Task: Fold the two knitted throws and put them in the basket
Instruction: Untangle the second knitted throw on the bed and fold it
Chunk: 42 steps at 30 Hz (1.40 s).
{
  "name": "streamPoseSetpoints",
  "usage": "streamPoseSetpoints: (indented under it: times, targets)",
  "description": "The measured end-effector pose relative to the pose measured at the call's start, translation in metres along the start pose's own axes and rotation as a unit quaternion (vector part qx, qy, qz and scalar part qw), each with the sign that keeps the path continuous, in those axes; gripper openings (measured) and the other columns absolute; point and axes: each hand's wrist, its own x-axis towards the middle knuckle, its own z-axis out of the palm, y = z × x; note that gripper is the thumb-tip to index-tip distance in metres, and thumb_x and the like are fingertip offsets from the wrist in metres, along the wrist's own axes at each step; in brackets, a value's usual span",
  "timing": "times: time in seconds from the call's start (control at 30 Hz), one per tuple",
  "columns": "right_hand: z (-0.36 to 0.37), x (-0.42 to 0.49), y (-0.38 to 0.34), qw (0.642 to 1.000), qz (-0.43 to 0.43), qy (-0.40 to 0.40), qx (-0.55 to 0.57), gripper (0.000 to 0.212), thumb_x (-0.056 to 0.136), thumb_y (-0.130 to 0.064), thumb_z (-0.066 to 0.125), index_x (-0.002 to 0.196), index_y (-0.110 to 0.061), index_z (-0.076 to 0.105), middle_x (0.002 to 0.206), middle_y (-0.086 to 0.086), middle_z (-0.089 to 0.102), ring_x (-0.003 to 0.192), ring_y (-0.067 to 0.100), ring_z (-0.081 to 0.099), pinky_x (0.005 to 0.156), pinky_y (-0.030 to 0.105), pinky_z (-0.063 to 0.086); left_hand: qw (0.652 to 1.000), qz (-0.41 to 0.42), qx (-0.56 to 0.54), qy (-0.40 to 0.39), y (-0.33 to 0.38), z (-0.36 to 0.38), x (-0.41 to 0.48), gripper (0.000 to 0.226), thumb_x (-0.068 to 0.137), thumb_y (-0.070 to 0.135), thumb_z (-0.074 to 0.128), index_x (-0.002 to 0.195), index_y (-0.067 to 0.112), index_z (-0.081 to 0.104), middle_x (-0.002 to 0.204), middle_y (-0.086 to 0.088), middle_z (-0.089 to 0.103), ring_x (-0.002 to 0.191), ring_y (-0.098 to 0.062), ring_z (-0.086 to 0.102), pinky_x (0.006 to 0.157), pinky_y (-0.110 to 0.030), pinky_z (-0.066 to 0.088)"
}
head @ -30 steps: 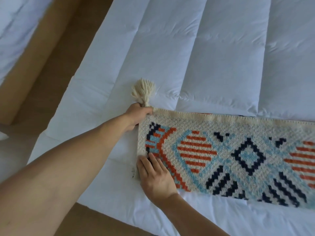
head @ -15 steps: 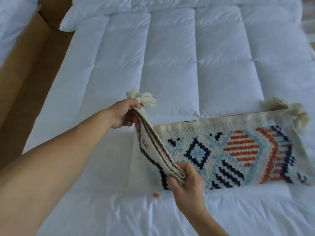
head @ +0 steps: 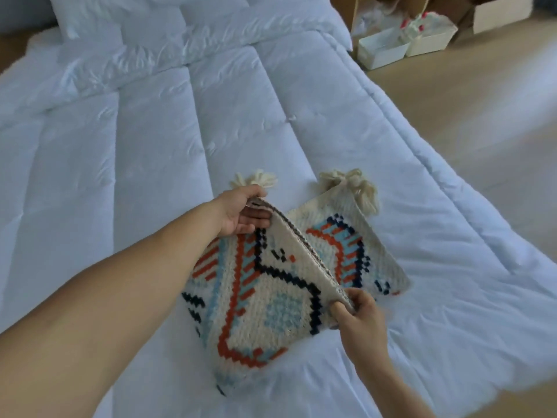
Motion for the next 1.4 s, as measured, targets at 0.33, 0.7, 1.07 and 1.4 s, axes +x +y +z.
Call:
streamPoseSetpoints:
  times: [0.33, 0.7, 1.07, 1.4]
  targets:
    - [-0.076, 0.076, 0.0, 0.999, 0.039, 0.011, -0.031, 0.007, 0.078, -0.018, 0.073, 0.078, -0.018, 0.066, 0.064, 0.006, 0.07, 0.062, 0.027, 0.066, 0.062, 0.044, 0.054, 0.996, 0.019, 0.075, 0.041, 0.043, 0.121, 0.057, 0.025, 0.089, 0.039, 0.066, 0.101, 0.016, 0.062, 0.07, -0.01, 0.074, 0.05, -0.019, 0.068, 0.038, -0.019, 0.047]
    - [-0.104, 0.094, -0.003, 0.998, 0.025, 0.047, -0.035, 0.005, 0.079, -0.014, 0.069, 0.077, -0.017, 0.066, 0.059, -0.004, 0.069, 0.069, 0.016, 0.066, 0.059, 0.03, 0.044, 0.994, 0.091, 0.018, 0.066, 0.052, 0.158, 0.075, 0.022, 0.094, 0.035, 0.061, 0.094, 0.013, 0.061, 0.064, -0.009, 0.071, 0.045, -0.016, 0.064, 0.038, -0.019, 0.045]
    - [-0.092, 0.1, -0.02, 0.915, -0.205, 0.026, -0.346, 0.06, 0.089, -0.037, 0.053, 0.143, -0.014, 0.044, 0.148, 0.003, 0.045, 0.139, 0.025, 0.034, 0.113, 0.039, 0.031, 0.94, 0.28, 0.181, 0.066, 0.0, 0.158, 0.035, 0.047, 0.095, 0.026, 0.057, 0.137, 0.01, 0.043, 0.112, -0.012, 0.068, 0.092, -0.021, 0.065, 0.075, -0.027, 0.056]
    - [-0.027, 0.132, -0.035, 0.684, -0.395, -0.226, -0.57, 0.076, 0.089, -0.08, 0.005, 0.15, -0.042, -0.019, 0.159, -0.005, -0.031, 0.142, 0.018, -0.038, 0.119, 0.05, -0.014, 0.712, 0.248, 0.598, 0.273, -0.172, 0.085, -0.015, 0.09, 0.085, 0.074, 0.028, 0.156, 0.025, 0.005, 0.164, -0.013, -0.004, 0.15, -0.035, -0.008, 0.115, -0.062, -0.001]
